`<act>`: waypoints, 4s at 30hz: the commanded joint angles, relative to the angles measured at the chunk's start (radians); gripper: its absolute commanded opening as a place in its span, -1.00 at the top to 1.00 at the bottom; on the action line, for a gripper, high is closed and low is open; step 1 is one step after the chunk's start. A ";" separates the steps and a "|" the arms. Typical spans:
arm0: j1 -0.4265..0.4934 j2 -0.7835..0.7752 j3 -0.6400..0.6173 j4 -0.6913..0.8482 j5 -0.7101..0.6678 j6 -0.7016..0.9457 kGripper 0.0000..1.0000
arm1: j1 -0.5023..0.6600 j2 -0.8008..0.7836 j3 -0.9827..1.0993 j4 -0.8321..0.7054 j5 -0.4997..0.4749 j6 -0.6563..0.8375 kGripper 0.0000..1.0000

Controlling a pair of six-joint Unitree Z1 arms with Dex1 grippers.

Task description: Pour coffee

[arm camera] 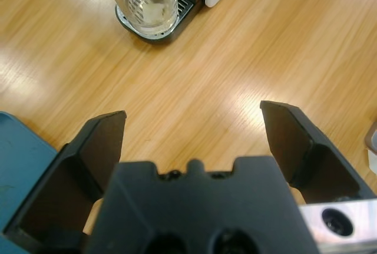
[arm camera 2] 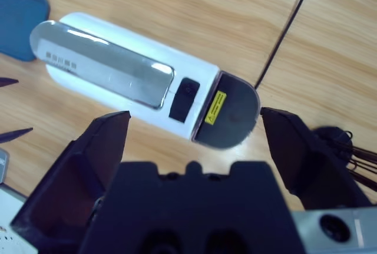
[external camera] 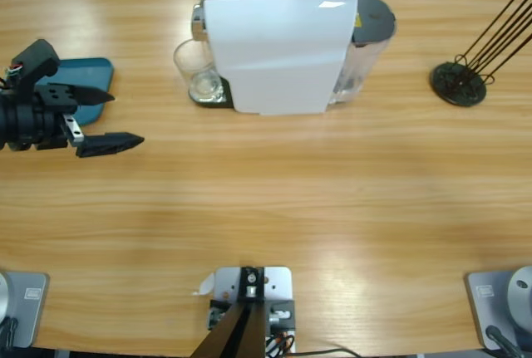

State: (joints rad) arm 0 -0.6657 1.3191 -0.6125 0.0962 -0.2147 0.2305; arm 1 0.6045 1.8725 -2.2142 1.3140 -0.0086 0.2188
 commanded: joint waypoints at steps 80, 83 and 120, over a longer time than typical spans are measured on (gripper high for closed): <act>0.028 -0.329 0.023 0.112 0.051 -0.140 -1.00 | 0.018 -1.137 1.624 -0.967 -0.030 -0.207 -1.00; 0.028 -0.334 0.025 0.109 0.051 -0.140 -1.00 | 0.018 -1.130 1.626 -0.971 -0.030 -0.212 -1.00; 0.028 -0.337 0.062 0.046 0.049 -0.141 -1.00 | 0.018 -1.102 1.636 -0.990 -0.022 -0.202 -1.00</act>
State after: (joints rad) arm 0 -0.6461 0.9880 -0.5945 0.1599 -0.1641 0.0981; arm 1 0.6146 0.7581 -0.6090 0.3326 -0.0451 0.0019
